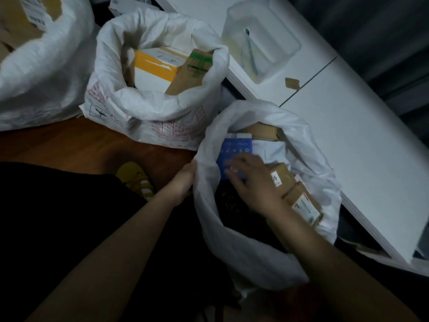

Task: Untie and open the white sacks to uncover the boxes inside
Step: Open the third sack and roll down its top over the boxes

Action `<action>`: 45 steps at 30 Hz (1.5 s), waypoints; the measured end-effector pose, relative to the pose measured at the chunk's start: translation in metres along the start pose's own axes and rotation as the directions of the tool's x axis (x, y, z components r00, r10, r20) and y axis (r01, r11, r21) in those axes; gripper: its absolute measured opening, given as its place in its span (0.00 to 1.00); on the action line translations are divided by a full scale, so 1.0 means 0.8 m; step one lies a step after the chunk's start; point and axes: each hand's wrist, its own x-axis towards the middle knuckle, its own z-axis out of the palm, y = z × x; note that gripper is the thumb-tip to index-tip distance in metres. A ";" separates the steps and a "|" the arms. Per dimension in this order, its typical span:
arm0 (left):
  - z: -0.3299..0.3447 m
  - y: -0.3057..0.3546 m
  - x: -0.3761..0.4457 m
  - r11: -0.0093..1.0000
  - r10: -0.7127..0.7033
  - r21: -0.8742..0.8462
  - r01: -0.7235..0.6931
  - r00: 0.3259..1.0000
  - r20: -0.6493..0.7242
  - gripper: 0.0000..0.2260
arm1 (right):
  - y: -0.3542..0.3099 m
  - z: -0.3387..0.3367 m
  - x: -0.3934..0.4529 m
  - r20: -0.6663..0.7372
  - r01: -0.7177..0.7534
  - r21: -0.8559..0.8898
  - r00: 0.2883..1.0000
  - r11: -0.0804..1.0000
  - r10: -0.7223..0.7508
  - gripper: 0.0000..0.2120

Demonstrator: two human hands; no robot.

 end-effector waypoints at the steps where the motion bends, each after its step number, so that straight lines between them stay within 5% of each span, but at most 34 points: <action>1: -0.001 -0.011 -0.010 0.995 0.026 -0.092 -0.028 0.999 -0.030 0.23 | -0.014 0.003 -0.034 0.021 -0.034 0.017 0.999 0.999 0.033 0.14; 3: -0.012 -0.025 -0.014 0.979 0.025 -0.186 -0.079 0.961 -0.275 0.29 | -0.031 0.018 -0.088 0.058 -0.105 0.010 0.993 0.994 0.104 0.16; 4: -0.012 -0.028 -0.012 0.952 -0.091 -0.305 -0.033 0.919 -0.384 0.33 | -0.036 0.028 -0.106 0.070 -0.128 -0.008 0.989 0.992 0.128 0.17; 8: 0.011 -0.032 -0.047 0.930 -0.325 -0.195 0.311 0.945 -0.041 0.41 | -0.049 0.063 -0.140 0.059 -0.197 -0.050 0.978 0.979 0.200 0.16; 13: 0.016 -0.042 -0.066 0.999 0.032 0.031 -0.030 0.996 -0.079 0.21 | -0.061 0.073 -0.147 0.028 -0.331 0.040 0.944 0.943 0.330 0.10; 15: 0.015 -0.044 -0.074 0.993 0.119 -0.004 -0.120 0.988 -0.102 0.15 | -0.067 0.069 -0.147 0.013 -0.312 0.085 0.950 0.946 0.312 0.06; 19: 0.006 -0.044 -0.088 0.965 0.094 -0.245 -0.092 0.996 -0.003 0.14 | -0.082 0.056 -0.137 -0.063 -0.444 0.275 0.877 0.853 0.477 0.14; 22: 0.003 -0.045 -0.099 0.945 0.070 -0.325 -0.045 0.996 0.063 0.15 | -0.092 0.064 -0.116 0.124 -0.588 0.175 0.809 0.790 0.574 0.25; 24: 0.004 -0.044 -0.103 0.946 0.034 -0.324 -0.017 0.998 0.046 0.16 | -0.098 0.078 -0.105 0.207 -0.600 0.083 0.791 0.795 0.576 0.22; 29: 0.007 -0.052 -0.102 0.933 0.305 0.262 -0.247 0.929 -0.210 0.31 | -0.109 0.095 -0.086 0.196 -0.640 0.177 0.768 0.748 0.610 0.13; 34: -0.001 -0.055 -0.074 0.785 0.352 0.571 -0.242 0.932 -0.087 0.18 | -0.110 0.094 -0.116 0.145 -0.508 0.183 0.861 0.842 0.488 0.14; 36: 0.000 -0.051 -0.068 0.723 0.392 0.640 -0.260 0.917 -0.072 0.13 | -0.101 0.097 -0.146 0.133 -0.398 0.055 0.912 0.916 0.388 0.18; 39: 0.010 -0.046 -0.067 0.849 0.353 0.444 -0.284 0.932 -0.079 0.13 | -0.092 0.097 -0.178 0.084 -0.347 -0.117 0.930 0.930 0.358 0.28; 41: 0.016 -0.044 -0.067 0.968 0.234 0.115 -0.221 0.965 -0.117 0.13 | -0.089 0.095 -0.184 0.046 -0.338 -0.180 0.935 0.924 0.351 0.31; 45: 0.032 -0.035 -0.068 0.886 0.039 -0.462 -0.041 0.999 -0.013 0.16 | -0.078 0.084 -0.184 0.007 -0.365 -0.286 0.924 0.886 0.383 0.26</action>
